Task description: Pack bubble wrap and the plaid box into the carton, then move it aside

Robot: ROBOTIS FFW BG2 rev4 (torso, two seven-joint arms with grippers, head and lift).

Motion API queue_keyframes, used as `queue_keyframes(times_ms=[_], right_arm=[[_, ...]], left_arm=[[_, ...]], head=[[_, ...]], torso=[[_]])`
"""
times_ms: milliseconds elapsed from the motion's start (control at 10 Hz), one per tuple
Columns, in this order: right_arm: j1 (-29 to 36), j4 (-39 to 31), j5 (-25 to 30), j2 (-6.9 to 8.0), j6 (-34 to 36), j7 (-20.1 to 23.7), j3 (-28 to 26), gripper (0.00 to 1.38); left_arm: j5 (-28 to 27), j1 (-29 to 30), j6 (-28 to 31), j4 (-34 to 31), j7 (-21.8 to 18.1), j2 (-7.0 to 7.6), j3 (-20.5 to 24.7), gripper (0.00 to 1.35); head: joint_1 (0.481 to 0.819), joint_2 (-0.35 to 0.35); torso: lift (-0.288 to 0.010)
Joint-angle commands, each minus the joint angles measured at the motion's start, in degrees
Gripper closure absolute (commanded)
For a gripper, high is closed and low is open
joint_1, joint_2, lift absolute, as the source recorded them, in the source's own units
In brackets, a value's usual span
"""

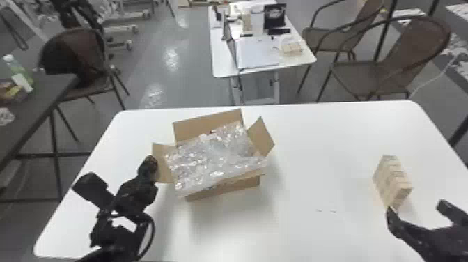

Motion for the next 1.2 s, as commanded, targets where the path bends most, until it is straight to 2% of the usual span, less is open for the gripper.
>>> queue_keyframes(times_ms=[0, 400, 1100], right_arm=[[0.3, 0.7, 2.6, 1.35, 0.9, -0.1, -3.3, 0.16], [-7.4, 7.0, 10.3, 1.35, 4.5, 0.0, -5.4, 0.16], [-22.8, 27.1, 15.9, 1.35, 3.5, -2.5, -2.5, 0.16]], left_arm=[[0.2, 0.1, 0.1, 0.0, 0.0, 0.04, -0.1, 1.21], [0.5, 0.1, 0.1, 0.0, 0.0, 0.04, -0.3, 1.21], [1.0, 0.0, 0.3, 0.0, 0.0, -0.05, -0.4, 1.21]], head=[[0.695, 0.128], [0.695, 0.06], [0.695, 0.058]], torso=[[-0.065], [-0.065], [-0.065]])
